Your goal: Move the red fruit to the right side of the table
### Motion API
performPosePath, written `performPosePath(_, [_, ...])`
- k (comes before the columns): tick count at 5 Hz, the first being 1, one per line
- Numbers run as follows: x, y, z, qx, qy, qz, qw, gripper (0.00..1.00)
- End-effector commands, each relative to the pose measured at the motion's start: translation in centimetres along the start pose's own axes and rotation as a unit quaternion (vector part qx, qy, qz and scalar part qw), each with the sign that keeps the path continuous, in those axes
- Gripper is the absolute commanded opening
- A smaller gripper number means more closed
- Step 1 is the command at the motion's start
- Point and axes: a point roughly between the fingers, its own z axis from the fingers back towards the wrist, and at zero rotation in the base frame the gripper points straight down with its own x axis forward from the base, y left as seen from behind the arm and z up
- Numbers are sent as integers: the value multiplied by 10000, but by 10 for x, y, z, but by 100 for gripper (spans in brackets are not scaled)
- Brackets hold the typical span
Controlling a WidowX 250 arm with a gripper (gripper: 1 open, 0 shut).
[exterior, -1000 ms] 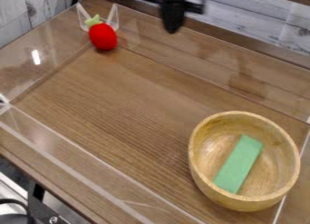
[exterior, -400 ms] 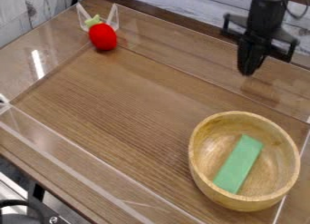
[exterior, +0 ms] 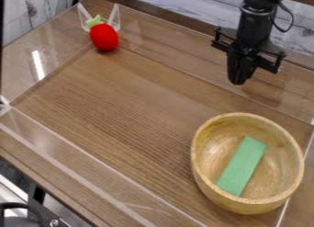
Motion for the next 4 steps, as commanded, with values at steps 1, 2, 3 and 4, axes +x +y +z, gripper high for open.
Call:
performPosePath(1, [5,1,6,-2,-118,-123,9999,0])
performPosePath(2, [5,11,-5,-3,-63,21,10000,0])
performPosePath(3, [3,20,-14,-22,-17,144,9999,0])
performPosePath(4, [4,24,-19,0,17,21,10000,0])
